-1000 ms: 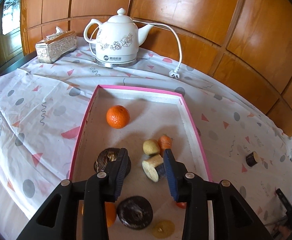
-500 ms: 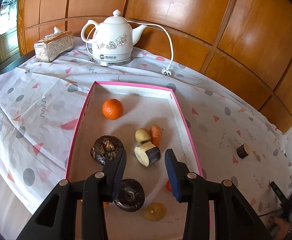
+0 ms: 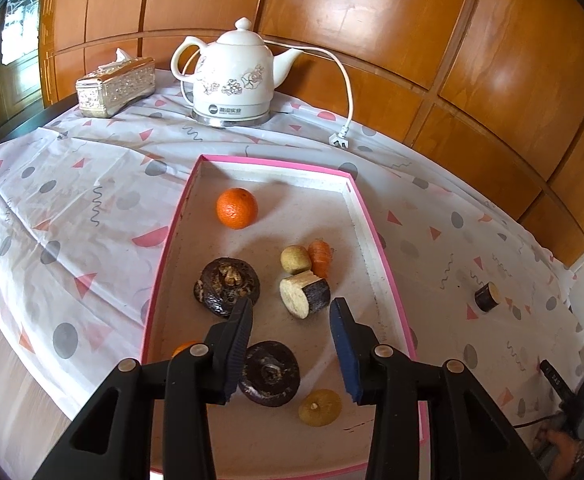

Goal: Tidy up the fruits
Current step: 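Move the right tool toward the dark cylindrical slice on the cloth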

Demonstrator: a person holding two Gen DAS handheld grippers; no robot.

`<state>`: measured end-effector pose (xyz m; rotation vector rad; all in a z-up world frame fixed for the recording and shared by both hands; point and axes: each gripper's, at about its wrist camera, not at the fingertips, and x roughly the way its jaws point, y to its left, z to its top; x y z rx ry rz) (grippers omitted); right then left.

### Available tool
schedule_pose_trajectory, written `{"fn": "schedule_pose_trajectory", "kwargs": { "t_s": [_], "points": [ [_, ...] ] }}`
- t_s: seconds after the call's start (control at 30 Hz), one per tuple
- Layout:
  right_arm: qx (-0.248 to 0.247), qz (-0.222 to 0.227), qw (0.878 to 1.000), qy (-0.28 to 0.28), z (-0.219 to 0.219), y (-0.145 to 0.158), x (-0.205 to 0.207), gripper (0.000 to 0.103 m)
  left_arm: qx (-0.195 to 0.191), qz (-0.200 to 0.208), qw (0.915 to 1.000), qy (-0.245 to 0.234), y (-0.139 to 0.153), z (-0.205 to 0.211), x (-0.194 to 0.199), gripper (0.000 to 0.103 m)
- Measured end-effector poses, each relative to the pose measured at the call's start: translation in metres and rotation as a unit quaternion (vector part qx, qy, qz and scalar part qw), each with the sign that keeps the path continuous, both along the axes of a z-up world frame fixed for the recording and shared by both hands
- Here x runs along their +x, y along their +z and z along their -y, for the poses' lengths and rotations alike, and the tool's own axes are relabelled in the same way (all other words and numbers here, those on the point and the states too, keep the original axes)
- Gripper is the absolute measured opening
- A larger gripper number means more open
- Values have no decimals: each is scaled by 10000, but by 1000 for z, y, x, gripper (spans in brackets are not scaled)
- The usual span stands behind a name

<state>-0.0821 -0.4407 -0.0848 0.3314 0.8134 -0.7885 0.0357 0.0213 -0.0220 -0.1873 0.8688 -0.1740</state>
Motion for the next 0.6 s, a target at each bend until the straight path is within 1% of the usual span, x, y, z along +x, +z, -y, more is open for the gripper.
{"fn": "schedule_pose_trajectory", "kwargs": {
  "t_s": [0.07,0.4,0.6],
  "points": [
    [-2,-1,10000,0,0,0,0,63,-5,7,10000,36,0,-3,-1,44],
    [0,-1,10000,1,0,-1,0,63,-45,-3,9997,239,-1,-19,-4,44],
    [2,-11,10000,7,-1,-1,0,64,-56,-36,9989,460,-3,-37,-6,44]
  ]
}}
